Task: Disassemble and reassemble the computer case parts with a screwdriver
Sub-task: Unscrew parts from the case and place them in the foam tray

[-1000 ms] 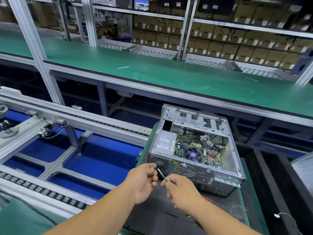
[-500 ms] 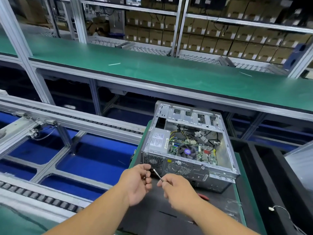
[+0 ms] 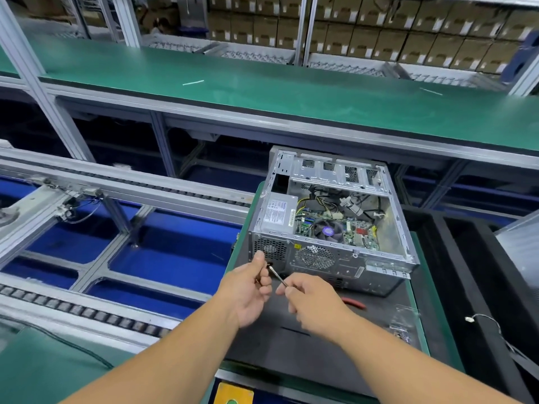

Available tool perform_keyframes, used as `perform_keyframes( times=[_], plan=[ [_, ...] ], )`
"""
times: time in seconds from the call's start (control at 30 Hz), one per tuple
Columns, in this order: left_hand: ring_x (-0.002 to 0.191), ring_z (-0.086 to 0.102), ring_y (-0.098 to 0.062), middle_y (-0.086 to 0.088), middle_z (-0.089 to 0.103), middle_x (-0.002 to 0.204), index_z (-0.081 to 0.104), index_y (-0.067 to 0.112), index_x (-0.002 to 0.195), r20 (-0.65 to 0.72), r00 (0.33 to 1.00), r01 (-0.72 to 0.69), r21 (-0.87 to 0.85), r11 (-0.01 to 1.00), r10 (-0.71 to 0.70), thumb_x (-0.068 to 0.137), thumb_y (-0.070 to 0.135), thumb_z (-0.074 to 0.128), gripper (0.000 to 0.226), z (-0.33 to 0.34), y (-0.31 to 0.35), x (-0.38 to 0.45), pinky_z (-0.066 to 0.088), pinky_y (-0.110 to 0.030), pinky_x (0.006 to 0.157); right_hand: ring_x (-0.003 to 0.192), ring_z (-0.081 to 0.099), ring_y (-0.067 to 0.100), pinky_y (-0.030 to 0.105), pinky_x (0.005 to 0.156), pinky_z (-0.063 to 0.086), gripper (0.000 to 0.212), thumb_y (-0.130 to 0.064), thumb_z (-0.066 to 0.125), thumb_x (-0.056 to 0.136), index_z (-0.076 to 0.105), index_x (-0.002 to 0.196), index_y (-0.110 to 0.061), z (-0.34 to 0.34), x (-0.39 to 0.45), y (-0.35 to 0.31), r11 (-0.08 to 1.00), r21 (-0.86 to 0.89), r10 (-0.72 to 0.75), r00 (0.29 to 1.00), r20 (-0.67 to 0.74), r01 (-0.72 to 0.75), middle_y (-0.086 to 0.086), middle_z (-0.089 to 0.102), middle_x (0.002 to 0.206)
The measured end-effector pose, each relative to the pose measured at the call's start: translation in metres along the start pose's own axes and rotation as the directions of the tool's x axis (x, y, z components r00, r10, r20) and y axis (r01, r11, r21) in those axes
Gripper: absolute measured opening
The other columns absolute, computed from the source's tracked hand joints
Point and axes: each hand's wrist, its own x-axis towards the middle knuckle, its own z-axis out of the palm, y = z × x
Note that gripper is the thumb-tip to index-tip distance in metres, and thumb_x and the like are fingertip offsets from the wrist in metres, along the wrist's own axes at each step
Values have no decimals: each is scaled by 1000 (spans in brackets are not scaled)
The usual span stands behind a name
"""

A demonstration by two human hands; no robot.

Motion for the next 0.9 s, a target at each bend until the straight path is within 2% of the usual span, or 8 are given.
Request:
perform_keyframes(
  times=[0.17, 0.37, 0.57, 0.73, 0.9],
  plan=[
    [55, 44, -10, -3, 50, 66, 58, 9, 88, 16, 1000, -25, 58, 998, 24, 93, 23, 70, 19, -2, 3, -2, 37, -21, 49, 47, 48, 11, 26, 48, 41, 30, -18, 48, 100, 69, 87, -35, 1, -1, -6, 1000, -23, -16, 1000, 13, 16, -4, 62, 59],
    [56, 46, -8, -2, 62, 69, 66, 5, 91, -24, 999, -28, 84, 996, 30, 91, 21, 74, 18, -7, 5, -3, 34, -20, 44, 53, 49, 5, 26, 56, 44, 26, -19, 48, 100, 68, 88, -30, 0, -1, -12, 975, -217, -44, 999, 16, 47, -3, 63, 67],
    [53, 47, -9, -3, 60, 68, 68, 2, 91, -50, 998, -18, 91, 996, 23, 84, 22, 80, 24, -13, 2, 3, 39, -22, 47, 56, 50, 10, 27, 57, 46, 27, -19, 47, 100, 67, 86, -32, 8, 0, -14, 983, -183, -14, 999, 29, 19, -4, 61, 66],
    [51, 46, -11, -4, 59, 66, 69, 2, 89, -45, 999, -25, 87, 996, 29, 76, 23, 83, 28, -17, 5, 9, 40, -23, 45, 60, 54, 11, 36, 63, 53, 23, -20, 49, 97, 68, 86, -26, 11, 6, -15, 973, -227, -33, 999, 42, 42, -7, 63, 66],
    [51, 45, -11, -4, 60, 64, 68, 1, 89, -101, 995, -12, 89, 996, 21, 88, 17, 79, 19, -15, 4, 12, 43, -25, 51, 55, 52, 6, 28, 56, 47, 27, -20, 48, 99, 67, 82, -29, 15, 13, -15, 976, -218, 32, 999, 37, -23, -6, 65, 68]
  ],
)
